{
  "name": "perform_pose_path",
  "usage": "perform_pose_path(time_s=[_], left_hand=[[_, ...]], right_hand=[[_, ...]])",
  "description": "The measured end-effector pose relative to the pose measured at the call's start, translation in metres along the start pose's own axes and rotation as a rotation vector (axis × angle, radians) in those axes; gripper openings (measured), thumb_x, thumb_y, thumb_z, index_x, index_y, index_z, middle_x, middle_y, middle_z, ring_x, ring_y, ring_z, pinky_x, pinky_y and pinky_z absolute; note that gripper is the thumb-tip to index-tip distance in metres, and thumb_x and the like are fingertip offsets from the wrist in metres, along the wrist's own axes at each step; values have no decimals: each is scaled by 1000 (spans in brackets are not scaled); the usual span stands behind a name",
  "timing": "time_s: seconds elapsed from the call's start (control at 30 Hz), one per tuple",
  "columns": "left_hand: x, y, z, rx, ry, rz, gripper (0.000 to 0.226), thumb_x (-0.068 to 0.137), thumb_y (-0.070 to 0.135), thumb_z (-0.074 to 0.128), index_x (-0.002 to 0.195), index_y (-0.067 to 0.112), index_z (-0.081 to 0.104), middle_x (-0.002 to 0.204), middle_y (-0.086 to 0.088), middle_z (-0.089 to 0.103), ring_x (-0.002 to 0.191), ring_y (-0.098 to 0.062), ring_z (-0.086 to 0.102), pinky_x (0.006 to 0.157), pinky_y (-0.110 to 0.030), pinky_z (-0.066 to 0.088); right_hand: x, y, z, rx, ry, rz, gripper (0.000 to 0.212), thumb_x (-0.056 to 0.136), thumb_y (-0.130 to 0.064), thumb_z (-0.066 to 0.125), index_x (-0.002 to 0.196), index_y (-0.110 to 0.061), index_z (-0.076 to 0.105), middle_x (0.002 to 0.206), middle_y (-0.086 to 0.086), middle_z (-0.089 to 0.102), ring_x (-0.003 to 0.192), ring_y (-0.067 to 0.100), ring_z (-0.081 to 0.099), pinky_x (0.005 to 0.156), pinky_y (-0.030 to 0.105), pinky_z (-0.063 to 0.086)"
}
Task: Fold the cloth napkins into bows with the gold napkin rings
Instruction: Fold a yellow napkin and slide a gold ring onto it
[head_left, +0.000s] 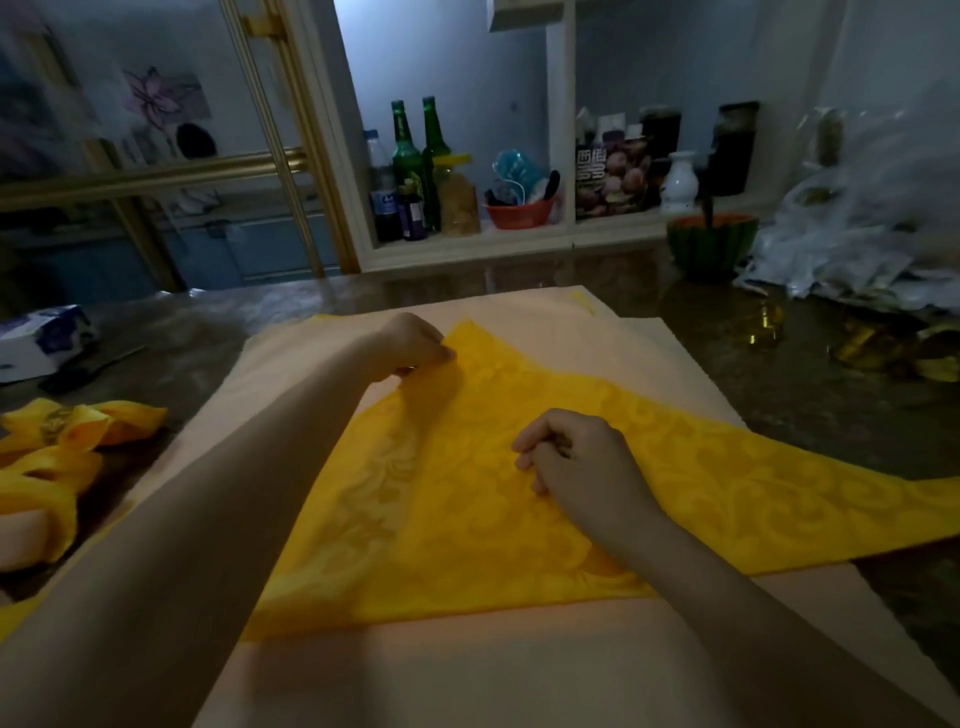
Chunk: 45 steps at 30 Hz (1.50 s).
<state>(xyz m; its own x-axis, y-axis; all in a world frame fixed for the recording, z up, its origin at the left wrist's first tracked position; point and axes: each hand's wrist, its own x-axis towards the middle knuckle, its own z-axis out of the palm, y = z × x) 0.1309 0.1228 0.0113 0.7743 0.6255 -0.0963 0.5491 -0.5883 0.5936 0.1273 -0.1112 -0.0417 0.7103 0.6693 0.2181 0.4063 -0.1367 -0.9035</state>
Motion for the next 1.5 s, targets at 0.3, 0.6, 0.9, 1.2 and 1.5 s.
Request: perform_pose_path(time_s=[0.3, 0.6, 0.9, 1.2, 1.5], left_hand=[[-14, -5, -6, -155, 201, 185, 6, 89, 12, 61, 94, 9, 62, 95, -7, 57, 89, -17, 54, 69, -24, 44], [-61, -22, 13, 299, 114, 373, 14, 87, 4, 58, 97, 15, 61, 114, -5, 57, 108, -19, 54, 86, -24, 43], [-58, -13, 17, 358, -12, 268, 37, 88, 23, 62, 122, 12, 55, 126, -8, 53, 111, -23, 51, 89, -28, 43], [-32, -9, 27, 338, 109, 247, 32, 92, 12, 54, 124, 15, 51, 126, -10, 53, 108, -24, 54, 84, -27, 46], [-49, -6, 30, 488, 32, 335, 25, 88, 18, 56, 112, 15, 55, 111, -4, 51, 97, -19, 48, 86, -29, 42]], right_hand=[[1, -5, -9, -46, 62, -51, 25, 92, -2, 47, 79, -18, 62, 82, -3, 64, 68, 10, 58, 62, 29, 50], [2, 1, -16, -159, 133, -51, 22, 92, -2, 48, 83, -15, 63, 80, -1, 63, 69, 14, 58, 51, 16, 39], [-2, 3, -16, -233, 111, -64, 22, 92, -5, 48, 81, -19, 61, 83, 4, 66, 80, 21, 64, 72, 40, 53], [1, 9, -16, -277, 62, -67, 21, 94, -8, 47, 84, -20, 60, 79, 2, 64, 53, 6, 46, 49, 22, 37], [4, 13, -16, -327, 58, -89, 20, 94, -8, 46, 92, -14, 65, 69, -9, 54, 53, 4, 43, 47, 15, 28]])
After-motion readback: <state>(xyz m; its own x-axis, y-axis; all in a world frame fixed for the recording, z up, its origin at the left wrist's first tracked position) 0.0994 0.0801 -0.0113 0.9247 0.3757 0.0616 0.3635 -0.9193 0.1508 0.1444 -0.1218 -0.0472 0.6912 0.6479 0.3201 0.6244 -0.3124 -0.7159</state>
